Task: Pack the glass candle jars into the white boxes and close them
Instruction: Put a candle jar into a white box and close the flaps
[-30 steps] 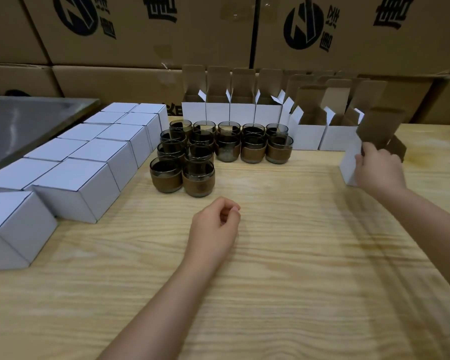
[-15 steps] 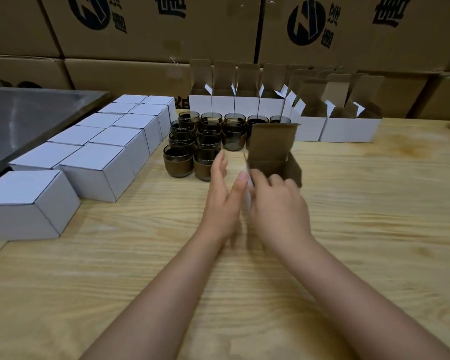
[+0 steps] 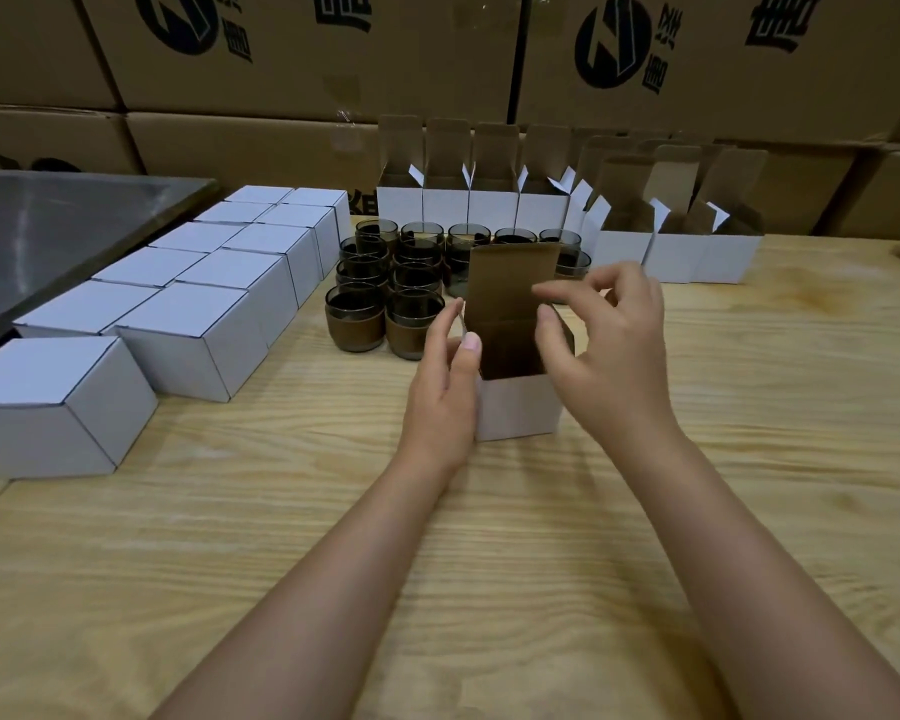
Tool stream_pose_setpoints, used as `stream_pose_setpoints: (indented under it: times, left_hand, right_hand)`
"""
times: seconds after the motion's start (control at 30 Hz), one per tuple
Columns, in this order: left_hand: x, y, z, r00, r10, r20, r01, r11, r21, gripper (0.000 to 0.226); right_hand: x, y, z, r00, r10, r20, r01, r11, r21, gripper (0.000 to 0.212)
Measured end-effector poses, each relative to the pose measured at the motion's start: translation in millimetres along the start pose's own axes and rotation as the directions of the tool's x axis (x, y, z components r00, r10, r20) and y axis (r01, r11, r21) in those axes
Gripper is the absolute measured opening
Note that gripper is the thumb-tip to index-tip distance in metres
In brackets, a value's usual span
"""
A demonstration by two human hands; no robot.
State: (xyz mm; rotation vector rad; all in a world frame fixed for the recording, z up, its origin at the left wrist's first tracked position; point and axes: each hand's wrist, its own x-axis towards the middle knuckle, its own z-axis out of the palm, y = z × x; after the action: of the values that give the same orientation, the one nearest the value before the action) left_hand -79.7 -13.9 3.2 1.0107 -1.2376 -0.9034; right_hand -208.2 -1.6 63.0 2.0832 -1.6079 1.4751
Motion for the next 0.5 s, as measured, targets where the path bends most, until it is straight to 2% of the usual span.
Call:
stream_pose_setpoints:
  times: [0.07, 0.13, 0.27, 0.4, 0.5]
  left_hand:
    - [-0.1, 1.3, -0.5, 1.0, -0.022, -0.007, 0.022, 0.999, -0.033, 0.058]
    - [0.6, 1.3, -1.1, 0.999, -0.039, -0.017, 0.038, 0.998, -0.057, 0.05]
    - [3.2, -1.1, -2.5, 0.996, -0.076, -0.04, 0.075, 0.997, -0.026, 0.051]
    - [2.4, 0.8, -3.7, 0.997, -0.067, -0.045, 0.069, 0.997, 0.033, 0.053]
    - [1.6, 4.1, -4.6, 0.998, -0.058, -0.004, 0.058, 0.998, 0.03, 0.048]
  right_hand:
    - [1.6, 15.4, 6.3, 0.986, 0.117, 0.122, -0.136, 0.977, 0.163, 0.021]
    - [1.8, 24.5, 8.7, 0.951, 0.22, 0.217, -0.281, 0.909, 0.307, 0.031]
    - [-1.2, 39.6, 9.1, 0.894, 0.375, 0.244, -0.447, 0.747, 0.491, 0.048]
    - [-14.4, 48.2, 13.3, 0.873, 0.309, 0.377, -0.474, 0.716, 0.512, 0.062]
    - [-13.1, 51.4, 15.2, 0.831, 0.304, 0.466, -0.545, 0.614, 0.57, 0.064]
